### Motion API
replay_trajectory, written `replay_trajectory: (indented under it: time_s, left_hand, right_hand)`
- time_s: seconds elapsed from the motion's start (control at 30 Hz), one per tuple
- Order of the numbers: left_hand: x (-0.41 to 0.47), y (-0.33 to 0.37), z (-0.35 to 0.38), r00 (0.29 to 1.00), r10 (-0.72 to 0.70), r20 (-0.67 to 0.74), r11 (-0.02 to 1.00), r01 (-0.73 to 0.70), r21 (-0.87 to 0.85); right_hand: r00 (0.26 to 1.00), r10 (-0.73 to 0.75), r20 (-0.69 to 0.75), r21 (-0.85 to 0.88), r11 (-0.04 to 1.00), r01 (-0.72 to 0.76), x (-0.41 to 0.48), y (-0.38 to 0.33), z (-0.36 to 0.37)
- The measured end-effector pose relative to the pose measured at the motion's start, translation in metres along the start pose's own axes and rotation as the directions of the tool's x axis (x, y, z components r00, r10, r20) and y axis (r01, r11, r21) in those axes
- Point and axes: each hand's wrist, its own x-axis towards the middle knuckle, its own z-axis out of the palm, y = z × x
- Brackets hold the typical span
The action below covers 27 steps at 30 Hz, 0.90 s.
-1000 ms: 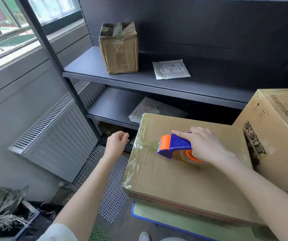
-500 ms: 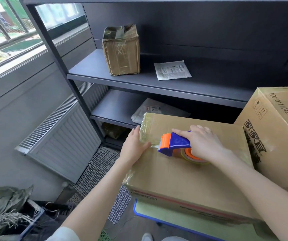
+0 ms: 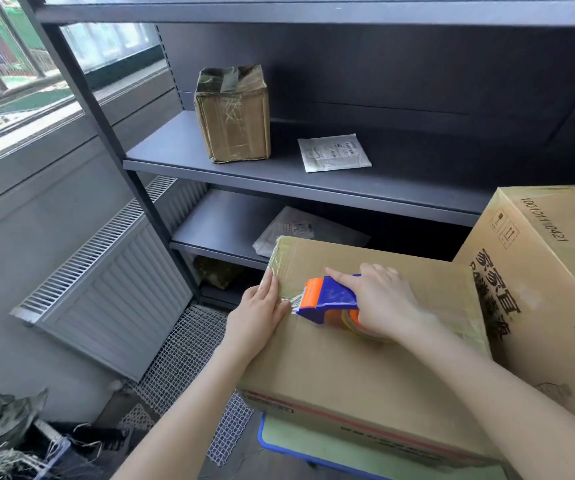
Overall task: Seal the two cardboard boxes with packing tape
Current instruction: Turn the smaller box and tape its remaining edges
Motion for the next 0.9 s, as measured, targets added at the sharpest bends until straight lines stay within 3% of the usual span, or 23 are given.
replay_trajectory:
  time_s: [0.67, 0.77, 0.9]
  left_hand:
    - [0.005, -0.022, 0.005, 0.999, 0.012, -0.046, 0.987, -0.019, -0.157]
    - [0.003, -0.020, 0.003, 0.999, 0.022, -0.047, 0.983, -0.030, -0.183]
    - [0.002, -0.018, 0.000, 0.997, 0.045, -0.059, 0.977, -0.056, -0.206]
  right_hand:
    - [0.995, -0.099, -0.027, 0.087, 0.991, 0.101, -0.012, 0.000, -0.004]
    - [0.996, -0.072, -0.051, 0.089, 0.993, 0.076, -0.018, 0.024, -0.008]
    - [0.999, 0.004, 0.036, 0.111, 0.994, -0.008, -0.040, 0.075, -0.016]
